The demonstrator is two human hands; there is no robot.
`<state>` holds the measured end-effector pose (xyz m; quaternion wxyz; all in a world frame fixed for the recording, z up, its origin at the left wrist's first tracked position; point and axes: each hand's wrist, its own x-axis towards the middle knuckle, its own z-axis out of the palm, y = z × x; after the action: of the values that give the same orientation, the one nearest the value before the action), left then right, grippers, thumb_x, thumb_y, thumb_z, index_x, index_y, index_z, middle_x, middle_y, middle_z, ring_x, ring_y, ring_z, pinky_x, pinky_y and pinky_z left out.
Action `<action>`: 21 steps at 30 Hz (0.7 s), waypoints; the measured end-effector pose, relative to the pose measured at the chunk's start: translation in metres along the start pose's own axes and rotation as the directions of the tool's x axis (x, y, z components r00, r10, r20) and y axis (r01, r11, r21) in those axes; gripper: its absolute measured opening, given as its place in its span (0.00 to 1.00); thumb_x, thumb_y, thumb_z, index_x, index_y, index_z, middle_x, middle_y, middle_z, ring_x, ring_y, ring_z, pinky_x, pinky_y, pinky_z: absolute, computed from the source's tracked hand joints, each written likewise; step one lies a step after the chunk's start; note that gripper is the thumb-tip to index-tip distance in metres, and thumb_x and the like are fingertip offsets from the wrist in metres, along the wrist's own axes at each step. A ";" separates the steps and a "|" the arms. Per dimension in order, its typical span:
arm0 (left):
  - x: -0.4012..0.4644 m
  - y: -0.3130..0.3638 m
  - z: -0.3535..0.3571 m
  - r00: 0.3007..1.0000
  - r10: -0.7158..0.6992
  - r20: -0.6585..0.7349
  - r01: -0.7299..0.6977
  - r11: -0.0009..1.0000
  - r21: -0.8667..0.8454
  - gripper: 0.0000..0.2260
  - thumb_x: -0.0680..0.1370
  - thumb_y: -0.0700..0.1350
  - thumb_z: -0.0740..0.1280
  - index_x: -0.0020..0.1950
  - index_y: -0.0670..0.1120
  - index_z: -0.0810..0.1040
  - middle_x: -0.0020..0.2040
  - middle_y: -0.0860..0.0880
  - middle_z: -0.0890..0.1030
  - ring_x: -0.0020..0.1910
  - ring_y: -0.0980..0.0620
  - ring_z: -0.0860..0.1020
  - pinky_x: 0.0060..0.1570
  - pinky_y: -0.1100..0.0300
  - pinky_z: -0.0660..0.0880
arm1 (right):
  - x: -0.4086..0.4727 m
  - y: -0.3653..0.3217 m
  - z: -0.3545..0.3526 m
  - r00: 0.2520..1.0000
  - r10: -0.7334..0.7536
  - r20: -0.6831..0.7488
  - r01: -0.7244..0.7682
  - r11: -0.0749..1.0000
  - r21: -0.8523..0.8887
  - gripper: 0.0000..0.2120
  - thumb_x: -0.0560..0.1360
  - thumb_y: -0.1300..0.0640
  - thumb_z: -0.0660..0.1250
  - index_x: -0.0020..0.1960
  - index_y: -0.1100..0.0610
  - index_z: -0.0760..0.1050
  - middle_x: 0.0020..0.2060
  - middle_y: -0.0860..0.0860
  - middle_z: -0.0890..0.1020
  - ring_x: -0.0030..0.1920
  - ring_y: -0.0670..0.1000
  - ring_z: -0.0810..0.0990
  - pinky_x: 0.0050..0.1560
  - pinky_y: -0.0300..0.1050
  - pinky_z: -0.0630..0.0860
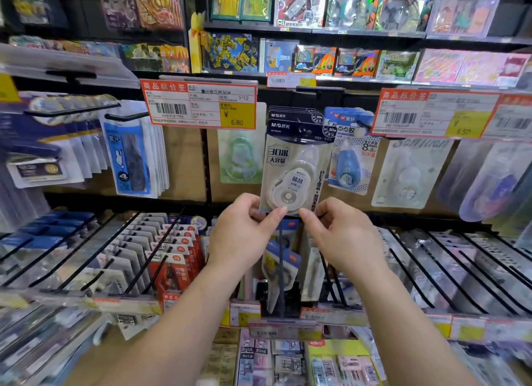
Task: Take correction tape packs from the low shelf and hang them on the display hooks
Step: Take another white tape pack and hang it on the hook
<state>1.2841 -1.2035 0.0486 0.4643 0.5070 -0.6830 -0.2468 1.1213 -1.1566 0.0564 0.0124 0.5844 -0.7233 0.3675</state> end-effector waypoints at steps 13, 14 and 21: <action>0.049 -0.002 0.019 0.999 -0.032 0.044 0.025 0.989 0.148 0.17 0.75 0.65 0.68 0.50 0.53 0.73 0.41 0.59 0.75 0.46 0.54 0.77 0.43 0.56 0.73 | 0.049 0.009 0.012 1.000 0.003 0.009 -0.002 0.999 -0.054 0.21 0.77 0.34 0.60 0.50 0.52 0.77 0.43 0.49 0.82 0.46 0.53 0.80 0.42 0.48 0.76; 0.051 -0.003 0.020 0.999 -0.034 0.041 0.028 0.988 0.150 0.17 0.75 0.65 0.68 0.50 0.53 0.73 0.41 0.59 0.75 0.46 0.53 0.77 0.43 0.56 0.73 | 0.051 0.010 0.012 1.000 0.001 0.014 0.000 0.999 -0.053 0.21 0.77 0.34 0.60 0.51 0.52 0.77 0.43 0.49 0.82 0.47 0.53 0.80 0.42 0.47 0.75; 0.058 -0.005 0.026 0.999 -0.049 0.015 0.045 0.983 0.178 0.19 0.74 0.65 0.67 0.54 0.51 0.76 0.41 0.59 0.76 0.47 0.53 0.78 0.44 0.56 0.74 | 0.063 0.014 0.016 0.999 -0.012 0.050 0.014 0.999 -0.042 0.22 0.77 0.34 0.59 0.53 0.52 0.77 0.45 0.49 0.82 0.48 0.52 0.80 0.43 0.48 0.77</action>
<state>1.2598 -1.2623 0.0555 0.4049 0.5599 -0.6944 -0.2008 1.0955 -1.2176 0.0659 0.0089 0.5977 -0.7272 0.3375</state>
